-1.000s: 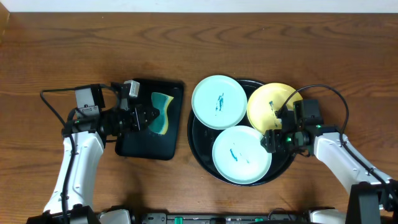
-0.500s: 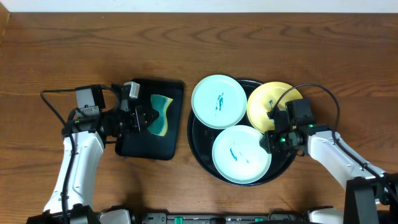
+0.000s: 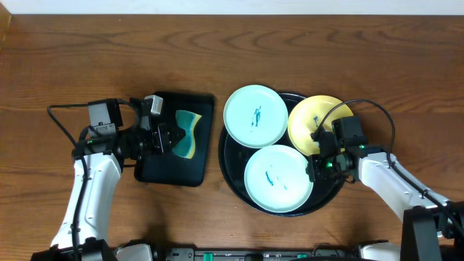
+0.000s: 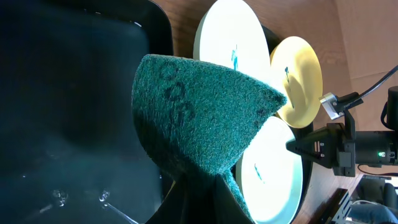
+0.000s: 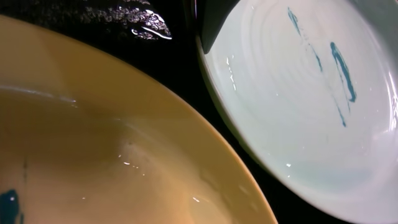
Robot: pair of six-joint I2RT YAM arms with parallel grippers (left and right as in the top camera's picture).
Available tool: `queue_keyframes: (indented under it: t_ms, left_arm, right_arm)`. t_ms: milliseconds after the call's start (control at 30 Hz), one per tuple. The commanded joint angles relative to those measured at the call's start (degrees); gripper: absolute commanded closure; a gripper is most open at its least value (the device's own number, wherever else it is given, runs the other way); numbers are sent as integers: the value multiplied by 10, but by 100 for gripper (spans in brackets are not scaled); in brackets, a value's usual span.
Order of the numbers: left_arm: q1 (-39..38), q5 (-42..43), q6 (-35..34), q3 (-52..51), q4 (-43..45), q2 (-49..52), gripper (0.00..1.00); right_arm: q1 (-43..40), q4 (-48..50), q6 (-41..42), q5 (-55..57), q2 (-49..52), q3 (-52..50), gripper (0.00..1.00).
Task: Clean dirty plates on tray and stack at the side
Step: 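Lift the sponge with the left gripper toward the front pale green plate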
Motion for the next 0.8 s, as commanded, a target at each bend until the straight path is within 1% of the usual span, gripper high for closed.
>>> queue_keyframes:
  t_ms: [0,600,767]
  left_arm:
    - [2,7,14,-3,-2,3,93]
    - [2,-8,14,-3,2,3,93]
    - [2,-12,14,-3,22,2,93]
  right_arm:
    - [5,1,-3,-7,5,4,99]
    - [5,3,-3,-7,5,4,99]
    - [5,5,-3,-7,5,4,99]
